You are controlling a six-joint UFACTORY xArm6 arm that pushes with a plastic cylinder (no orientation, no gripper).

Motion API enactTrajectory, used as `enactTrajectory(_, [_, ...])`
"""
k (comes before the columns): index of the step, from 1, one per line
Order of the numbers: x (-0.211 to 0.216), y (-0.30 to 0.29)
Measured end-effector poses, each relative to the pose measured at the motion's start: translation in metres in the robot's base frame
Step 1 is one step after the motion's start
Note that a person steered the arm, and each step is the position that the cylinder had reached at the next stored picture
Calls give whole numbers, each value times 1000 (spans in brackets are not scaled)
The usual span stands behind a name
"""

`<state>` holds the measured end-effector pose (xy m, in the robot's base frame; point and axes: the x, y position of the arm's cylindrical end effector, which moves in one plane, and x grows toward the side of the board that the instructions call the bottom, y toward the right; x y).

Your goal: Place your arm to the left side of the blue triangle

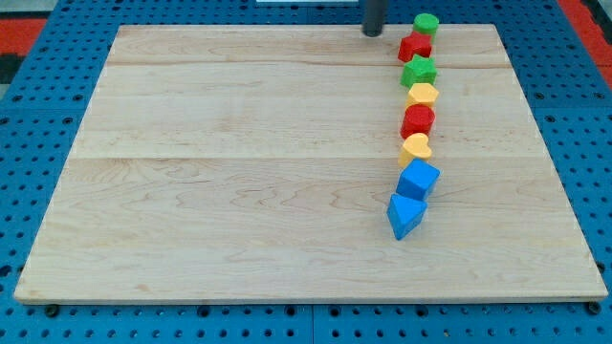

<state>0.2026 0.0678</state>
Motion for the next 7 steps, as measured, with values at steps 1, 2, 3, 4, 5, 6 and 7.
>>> enactTrajectory(1, [0, -42])
enactTrajectory(2, [-4, -52])
enactTrajectory(3, [-4, -62])
enactTrajectory(4, [-4, -115])
enactTrajectory(5, [-4, -173])
enactTrajectory(6, [14, -218])
enactTrajectory(7, [80, -260])
